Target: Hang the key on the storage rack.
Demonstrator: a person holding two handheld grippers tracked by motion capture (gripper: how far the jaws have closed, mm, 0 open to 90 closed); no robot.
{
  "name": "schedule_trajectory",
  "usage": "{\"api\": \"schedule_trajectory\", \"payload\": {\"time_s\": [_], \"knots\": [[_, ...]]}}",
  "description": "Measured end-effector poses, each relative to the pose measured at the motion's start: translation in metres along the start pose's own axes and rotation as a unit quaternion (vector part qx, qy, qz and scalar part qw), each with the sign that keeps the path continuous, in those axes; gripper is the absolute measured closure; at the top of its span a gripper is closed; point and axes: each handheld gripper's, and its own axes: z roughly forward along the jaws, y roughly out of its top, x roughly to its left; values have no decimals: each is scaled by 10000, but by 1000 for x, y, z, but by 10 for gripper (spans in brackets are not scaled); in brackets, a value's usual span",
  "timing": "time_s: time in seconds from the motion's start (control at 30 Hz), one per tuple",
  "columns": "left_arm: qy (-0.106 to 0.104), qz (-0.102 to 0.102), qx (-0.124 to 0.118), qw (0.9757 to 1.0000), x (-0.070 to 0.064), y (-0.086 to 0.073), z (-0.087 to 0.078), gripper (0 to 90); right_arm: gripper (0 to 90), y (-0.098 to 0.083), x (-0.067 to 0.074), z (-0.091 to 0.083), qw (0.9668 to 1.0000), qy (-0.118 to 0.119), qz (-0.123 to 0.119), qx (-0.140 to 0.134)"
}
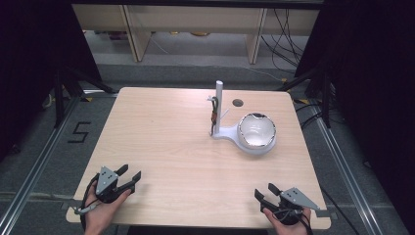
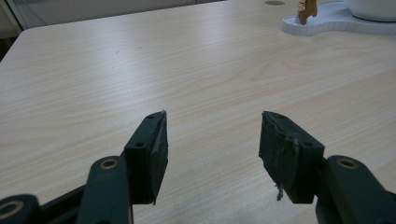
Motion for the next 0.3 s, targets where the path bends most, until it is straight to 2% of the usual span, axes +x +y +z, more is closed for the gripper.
{"api": "schedule_trajectory", "payload": {"time_s": [0.07, 0.1, 0.17, 0.3], "knots": [[-7, 40, -16, 10000, -1, 0, 0, 416, 399, -1, 2, -1, 9998, 3, 172, 89], [-4, 47, 1, 10000, -2, 0, 0, 416, 399, 0, 0, 0, 9999, 78, 37, 55], [29, 68, 19, 10000, -3, 0, 0, 417, 399, -1, 0, 2, 9999, 114, 78, 28], [15, 103, 19, 9999, -2, 0, 1, 414, 397, -2, 0, 3, 10000, -23, -2, 43]]}}
